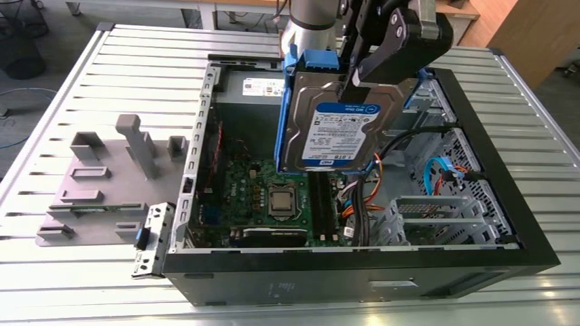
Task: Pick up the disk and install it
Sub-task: 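Pick up the disk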
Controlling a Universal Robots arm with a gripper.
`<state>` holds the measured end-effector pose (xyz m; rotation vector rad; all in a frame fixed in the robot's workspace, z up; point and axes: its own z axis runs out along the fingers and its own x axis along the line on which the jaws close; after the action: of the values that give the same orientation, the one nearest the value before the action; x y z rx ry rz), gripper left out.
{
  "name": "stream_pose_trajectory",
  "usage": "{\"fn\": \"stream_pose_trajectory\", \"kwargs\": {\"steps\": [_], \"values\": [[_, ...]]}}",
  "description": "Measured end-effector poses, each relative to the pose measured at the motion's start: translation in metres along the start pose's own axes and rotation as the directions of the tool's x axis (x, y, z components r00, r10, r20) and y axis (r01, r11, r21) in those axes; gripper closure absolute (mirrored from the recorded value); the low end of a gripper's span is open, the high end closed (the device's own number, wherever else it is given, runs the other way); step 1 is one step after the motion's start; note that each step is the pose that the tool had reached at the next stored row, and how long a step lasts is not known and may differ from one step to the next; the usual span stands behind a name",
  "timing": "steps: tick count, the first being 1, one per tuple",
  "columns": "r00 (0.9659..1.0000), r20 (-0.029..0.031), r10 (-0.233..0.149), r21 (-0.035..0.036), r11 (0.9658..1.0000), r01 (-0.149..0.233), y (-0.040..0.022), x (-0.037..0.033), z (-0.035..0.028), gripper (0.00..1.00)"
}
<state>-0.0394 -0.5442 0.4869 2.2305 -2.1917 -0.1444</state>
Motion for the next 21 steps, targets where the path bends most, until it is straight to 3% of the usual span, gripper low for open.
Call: {"fn": "stream_pose_trajectory", "kwargs": {"steps": [12,21], "values": [[1.0,0.0001,0.0,-0.0003,1.0,0.0,-0.0026,0.0,0.0,0.65],[1.0,0.0,0.0,-0.0005,1.0,0.0,-0.0184,0.0003,-0.001,0.65]]}}
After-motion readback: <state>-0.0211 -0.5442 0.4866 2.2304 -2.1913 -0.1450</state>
